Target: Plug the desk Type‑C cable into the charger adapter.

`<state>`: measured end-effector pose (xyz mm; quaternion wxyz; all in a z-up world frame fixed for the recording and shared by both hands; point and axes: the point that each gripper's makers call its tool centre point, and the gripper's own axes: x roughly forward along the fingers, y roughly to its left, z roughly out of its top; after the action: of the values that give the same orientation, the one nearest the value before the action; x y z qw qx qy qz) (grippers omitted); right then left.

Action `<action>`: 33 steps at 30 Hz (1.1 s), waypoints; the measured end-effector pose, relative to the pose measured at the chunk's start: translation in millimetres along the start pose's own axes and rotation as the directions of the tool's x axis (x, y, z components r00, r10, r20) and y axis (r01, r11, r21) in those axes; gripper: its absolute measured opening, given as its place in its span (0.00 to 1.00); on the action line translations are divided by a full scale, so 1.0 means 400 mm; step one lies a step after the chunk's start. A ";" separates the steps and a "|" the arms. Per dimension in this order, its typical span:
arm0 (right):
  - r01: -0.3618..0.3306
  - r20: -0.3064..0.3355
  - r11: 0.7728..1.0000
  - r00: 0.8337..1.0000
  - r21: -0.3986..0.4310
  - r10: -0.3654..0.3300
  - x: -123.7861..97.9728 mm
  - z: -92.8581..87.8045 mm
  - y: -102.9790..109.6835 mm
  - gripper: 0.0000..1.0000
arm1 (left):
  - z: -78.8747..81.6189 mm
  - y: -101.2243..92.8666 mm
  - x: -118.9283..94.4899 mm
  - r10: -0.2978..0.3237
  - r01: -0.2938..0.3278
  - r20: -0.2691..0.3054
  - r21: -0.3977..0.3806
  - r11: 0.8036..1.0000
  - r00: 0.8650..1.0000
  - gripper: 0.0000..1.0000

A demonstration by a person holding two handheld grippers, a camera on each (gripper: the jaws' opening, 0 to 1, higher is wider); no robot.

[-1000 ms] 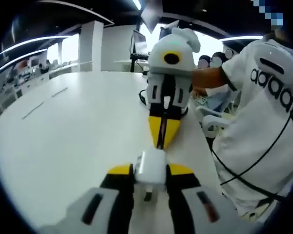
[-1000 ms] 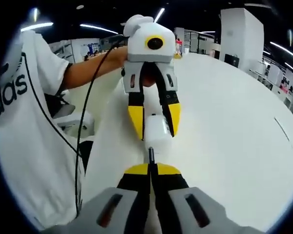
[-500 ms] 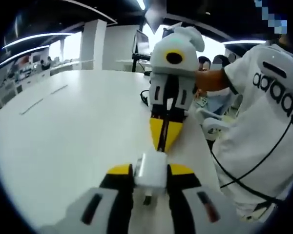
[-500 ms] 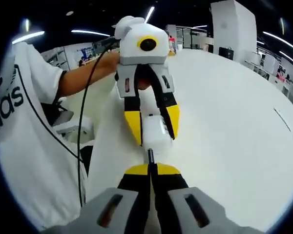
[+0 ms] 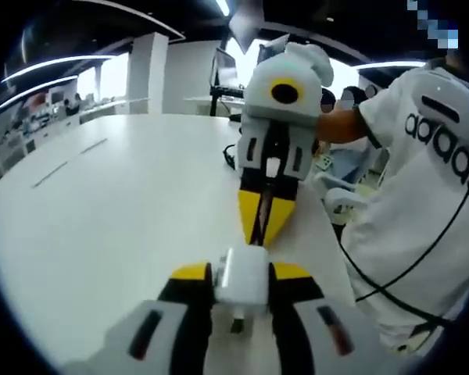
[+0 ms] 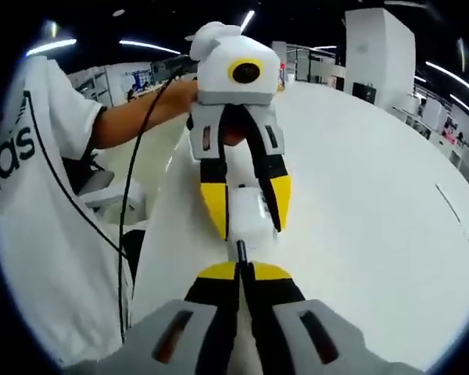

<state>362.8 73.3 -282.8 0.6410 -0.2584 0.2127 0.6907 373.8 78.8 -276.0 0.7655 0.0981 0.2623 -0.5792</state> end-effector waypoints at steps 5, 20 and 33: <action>0.017 0.055 0.999 0.998 -0.034 -0.015 -0.004 -0.004 0.007 0.03 | 0.001 0.004 -0.006 -0.001 0.001 0.022 0.018 1.000 1.000 0.27; 0.151 0.130 0.988 0.980 0.036 -0.154 -0.160 -0.050 -0.033 0.05 | 0.014 0.022 -0.034 0.014 -0.014 0.064 0.006 1.000 0.998 0.26; 0.302 0.051 0.944 0.949 0.134 -0.311 -0.302 -0.194 -0.070 0.06 | 0.014 0.032 -0.037 0.015 -0.015 0.077 0.004 1.000 0.997 0.26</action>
<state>402.7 -66.5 -266.1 0.7626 -0.2230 0.1896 0.5768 384.5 92.6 -265.8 0.7792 0.0793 0.2304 -0.5775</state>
